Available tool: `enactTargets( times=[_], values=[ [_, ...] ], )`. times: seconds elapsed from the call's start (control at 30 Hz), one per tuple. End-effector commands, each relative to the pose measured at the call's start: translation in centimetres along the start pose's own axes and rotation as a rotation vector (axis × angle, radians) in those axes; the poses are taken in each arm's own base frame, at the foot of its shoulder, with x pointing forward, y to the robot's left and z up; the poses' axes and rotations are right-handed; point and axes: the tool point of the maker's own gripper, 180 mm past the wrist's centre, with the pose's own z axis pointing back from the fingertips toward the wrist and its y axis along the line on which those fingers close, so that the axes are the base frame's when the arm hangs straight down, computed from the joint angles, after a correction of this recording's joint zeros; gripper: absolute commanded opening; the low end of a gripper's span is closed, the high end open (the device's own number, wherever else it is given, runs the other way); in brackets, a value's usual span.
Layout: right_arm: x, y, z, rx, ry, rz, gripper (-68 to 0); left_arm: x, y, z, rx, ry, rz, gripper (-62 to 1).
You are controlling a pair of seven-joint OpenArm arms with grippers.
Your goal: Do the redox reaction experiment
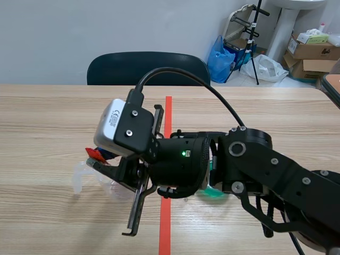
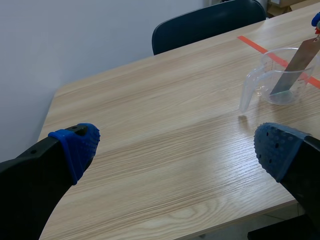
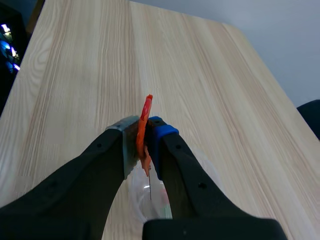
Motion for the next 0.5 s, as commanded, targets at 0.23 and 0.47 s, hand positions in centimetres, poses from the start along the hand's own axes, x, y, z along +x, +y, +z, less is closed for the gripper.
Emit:
enactTargets(
  times=[0.23,0.47],
  values=[
    [1.0,-3.4,1.2,-0.085,-0.033,-0.002,-66.9,0.6,0.2,-0.1,0.010,-0.030,-0.005,1.4],
    [2.1,-4.6,1.0,-0.069,-0.002,-0.055,-66.9,0.6,0.2,-0.1,0.010,-0.030,-0.005,1.4]
  ],
)
